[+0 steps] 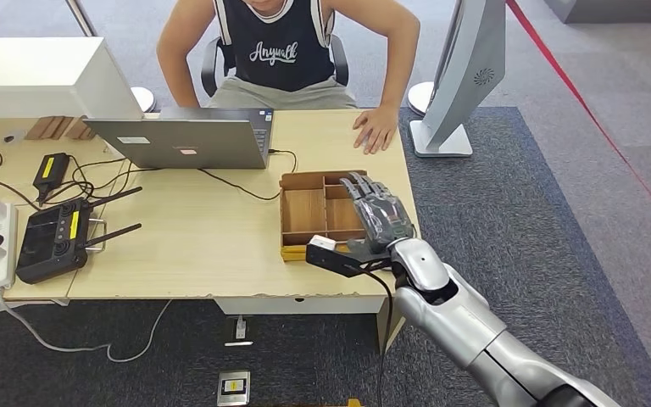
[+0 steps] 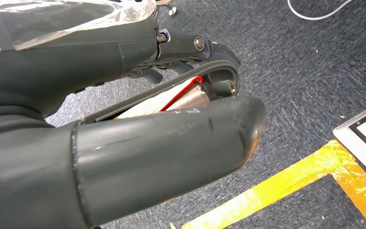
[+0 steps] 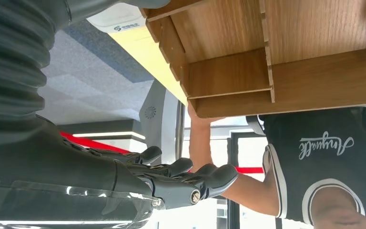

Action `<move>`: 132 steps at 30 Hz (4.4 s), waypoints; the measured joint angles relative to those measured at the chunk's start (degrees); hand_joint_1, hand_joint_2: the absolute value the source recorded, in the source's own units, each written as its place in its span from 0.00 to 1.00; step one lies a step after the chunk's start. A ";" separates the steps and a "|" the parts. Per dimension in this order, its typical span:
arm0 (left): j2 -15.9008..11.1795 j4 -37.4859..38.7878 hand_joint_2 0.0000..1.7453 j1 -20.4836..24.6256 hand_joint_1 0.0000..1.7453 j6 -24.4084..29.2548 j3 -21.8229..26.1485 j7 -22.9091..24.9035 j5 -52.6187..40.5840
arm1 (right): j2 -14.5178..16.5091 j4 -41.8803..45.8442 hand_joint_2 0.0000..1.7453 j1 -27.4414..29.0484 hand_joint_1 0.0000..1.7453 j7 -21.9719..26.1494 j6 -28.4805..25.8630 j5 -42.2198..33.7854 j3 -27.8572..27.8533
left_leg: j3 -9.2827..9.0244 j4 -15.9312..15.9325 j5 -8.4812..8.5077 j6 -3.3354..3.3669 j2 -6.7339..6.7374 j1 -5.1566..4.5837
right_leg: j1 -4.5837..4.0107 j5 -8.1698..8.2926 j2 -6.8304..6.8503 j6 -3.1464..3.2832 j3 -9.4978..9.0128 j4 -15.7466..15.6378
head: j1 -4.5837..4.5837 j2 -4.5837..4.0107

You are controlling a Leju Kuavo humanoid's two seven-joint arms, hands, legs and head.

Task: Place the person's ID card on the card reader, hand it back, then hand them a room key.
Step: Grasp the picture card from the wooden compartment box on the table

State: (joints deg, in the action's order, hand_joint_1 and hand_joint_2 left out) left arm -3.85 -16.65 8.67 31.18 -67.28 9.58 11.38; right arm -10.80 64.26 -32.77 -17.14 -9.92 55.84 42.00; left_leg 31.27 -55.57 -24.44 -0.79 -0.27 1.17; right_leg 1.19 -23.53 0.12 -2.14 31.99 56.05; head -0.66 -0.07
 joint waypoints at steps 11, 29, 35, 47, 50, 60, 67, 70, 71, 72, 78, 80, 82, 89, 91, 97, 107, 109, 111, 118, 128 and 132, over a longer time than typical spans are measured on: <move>0.00 0.00 0.00 0.22 0.00 -0.12 0.00 0.09 0.11 | 1.99 -5.69 1.00 -1.25 0.00 1.50 0.74 -1.09 0.93 | 0.00 0.00 0.00 0.00 0.00 0.00 | 0.00 0.01 0.00 0.00 0.00 0.00 | 0.00 0.00; 0.00 0.07 0.00 -0.02 0.00 0.23 0.00 -0.01 -0.10 | 3.17 -10.54 1.00 -2.49 0.00 1.70 0.71 -2.07 2.08 | -0.01 0.00 0.00 0.00 0.01 0.00 | 0.00 0.00 0.00 0.00 0.01 0.00 | 0.00 0.00; 0.00 0.09 0.00 0.01 0.00 0.23 0.00 -0.01 -0.27 | 3.15 -11.40 1.00 -2.50 0.00 1.70 0.70 -2.22 2.14 | -0.01 0.00 0.00 0.00 0.01 0.00 | 0.00 0.00 0.00 0.00 0.01 0.00 | 0.00 0.00; 0.00 0.11 0.00 0.03 0.00 0.23 0.00 -0.01 -0.27 | 3.15 -12.12 1.00 -2.50 0.00 1.70 0.68 -2.23 2.17 | -0.01 0.00 0.00 0.00 0.01 0.00 | 0.00 0.01 0.00 0.00 0.01 0.00 | 0.00 0.00; 0.00 0.11 0.00 0.03 0.00 0.23 0.00 -0.01 -0.27 | 3.15 -12.13 1.00 -2.50 0.00 1.70 0.68 -2.23 2.17 | -0.01 0.00 0.00 0.00 0.01 0.00 | 0.00 0.01 0.00 0.00 0.01 0.00 | 0.00 0.00; 0.00 0.11 0.00 0.02 0.00 0.23 0.00 -0.01 -0.44 | 3.05 -12.62 1.00 -2.53 0.00 1.29 0.69 -2.21 2.36 | -0.01 0.00 0.00 0.00 0.01 0.00 | 0.00 0.01 0.00 0.00 0.01 -0.01 | 0.00 0.00; 0.00 0.13 0.00 -0.04 0.00 0.23 0.00 0.16 -0.41 | 2.49 -13.50 1.00 -2.35 0.00 1.21 0.56 -2.46 2.52 | -0.01 0.00 0.00 0.00 0.01 0.00 | 0.00 0.00 0.00 0.00 0.02 -0.01 | -0.01 0.00; 0.03 0.12 0.00 -0.10 0.00 0.32 0.00 0.21 -0.41 | 2.44 -13.93 1.00 -1.99 0.00 1.82 0.37 -2.63 2.58 | -0.01 0.00 0.00 0.00 0.01 0.00 | 0.00 0.00 0.00 0.00 0.01 -0.01 | -0.01 0.00; 0.05 0.12 0.00 -0.12 0.00 0.39 0.00 0.25 -0.42 | 2.46 -14.09 1.00 -1.87 0.00 2.02 0.29 -2.64 2.64 | -0.01 0.00 0.00 0.00 0.01 0.00 | 0.00 0.00 0.00 0.00 0.02 -0.01 | 0.00 0.00; 0.07 0.12 0.00 -0.15 0.00 0.46 0.00 0.30 -0.44 | 2.49 -14.26 1.00 -1.80 0.05 2.13 0.23 -2.65 2.71 | -0.01 0.00 0.00 0.00 0.01 0.00 | 0.00 0.00 0.00 0.00 0.02 -0.01 | 0.00 0.00; 0.16 0.11 0.00 -0.29 0.00 0.58 0.00 0.48 -0.55 | 2.54 -15.04 1.00 -1.67 1.00 2.48 0.17 -2.80 3.01 | -0.01 0.00 0.00 0.00 0.01 0.00 | 0.00 0.00 0.00 0.00 0.02 -0.01 | 0.00 0.00; 0.20 0.11 0.00 -0.31 0.00 0.58 0.00 0.48 -0.58 | 2.57 -15.34 1.00 -1.65 1.00 2.56 0.23 -2.93 3.02 | -0.01 0.00 0.00 0.00 0.01 0.00 | 0.00 0.00 0.00 0.00 0.02 -0.01 | 0.00 0.00; 0.21 0.11 0.00 -0.34 0.00 0.58 0.00 0.48 -0.60 | 2.58 -15.59 1.00 -1.60 1.00 2.60 0.26 -3.03 3.03 | -0.01 0.00 0.00 0.00 0.01 0.00 | 0.00 0.01 0.00 0.00 0.01 -0.01 | 0.00 0.00; 0.24 0.11 0.00 -0.41 0.00 0.58 0.00 0.48 -0.64 | 2.66 -16.03 1.00 -1.69 0.99 2.75 0.21 -3.23 3.02 | -0.03 0.00 0.00 0.00 0.01 0.00 | 0.00 0.00 0.00 0.00 0.00 -0.01 | -0.01 0.00; 0.24 0.11 0.00 -0.42 0.00 0.58 0.00 0.50 -0.70 | 2.73 -16.14 1.00 -1.64 0.99 2.86 0.24 -3.28 3.03 | -0.03 0.00 0.00 0.00 0.01 0.00 | 0.00 0.01 0.00 0.00 0.00 -0.01 | -0.01 0.00; 0.28 0.11 0.00 -0.43 0.00 0.58 0.00 0.51 -0.84 | 3.23 -16.27 1.00 -1.66 0.95 3.66 0.20 -3.45 3.08 | -0.03 0.00 0.00 0.00 0.02 0.00 | 0.00 0.02 0.00 0.02 0.00 0.00 | 0.00 0.00; 0.49 0.12 0.00 -0.57 0.00 0.61 0.00 0.44 -0.91 | 3.93 -16.80 1.00 -1.97 0.92 3.68 0.22 -3.41 3.30 | -0.03 0.00 0.00 0.00 0.02 0.00 | 0.00 0.02 -0.01 0.02 0.00 -0.01 | 0.00 0.00; 0.54 0.11 0.00 -0.59 0.00 0.62 0.00 0.43 -0.95 | 3.97 -16.88 1.00 -1.99 0.92 3.66 0.18 -3.41 3.31 | -0.03 0.00 0.00 0.00 0.02 0.00 | 0.00 0.02 -0.01 0.02 0.00 -0.01 | 0.00 0.00; 0.58 0.11 0.00 -0.59 0.00 0.62 0.00 0.44 -1.02 | 4.02 -17.01 1.00 -2.03 0.92 3.63 0.08 -3.41 3.31 | -0.04 0.00 0.00 0.00 0.02 0.00 | 0.00 0.02 -0.01 0.02 0.00 -0.01 | 0.00 0.00; 0.75 0.11 0.00 -0.59 0.00 0.62 0.00 0.44 -1.21 | 4.19 -17.62 1.00 -2.49 0.94 3.63 -0.58 -3.41 3.35 | -0.03 0.00 0.01 0.00 0.02 0.00 | 0.00 0.04 -0.01 0.04 -0.01 0.00 | -0.01 0.00; 0.92 0.12 0.00 -0.57 0.00 0.64 0.00 0.29 -1.28 | 4.16 -17.69 1.00 -4.63 1.00 3.09 -0.82 -3.39 3.20 | 0.01 -0.01 0.01 0.00 0.02 0.00 | 0.00 0.04 -0.01 0.04 0.03 0.00 | 0.00 0.00; 1.00 0.13 0.00 -0.50 0.00 0.71 0.00 0.17 -1.26 | 3.93 -17.64 1.00 -7.04 1.00 2.65 -0.85 -3.39 2.80 | 0.02 -0.01 0.02 0.01 0.02 -0.01 | 0.00 0.06 -0.01 0.03 0.06 0.00 | 0.00 0.00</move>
State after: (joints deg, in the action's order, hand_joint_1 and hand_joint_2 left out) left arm -2.85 -16.53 8.18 31.89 -67.28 9.75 10.11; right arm -6.87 46.63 -39.81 -14.49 -10.77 52.45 44.80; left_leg 31.29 -55.58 -24.43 -0.78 -0.25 1.16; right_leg 1.19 -23.47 0.11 -2.12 32.05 56.05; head -0.66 -0.07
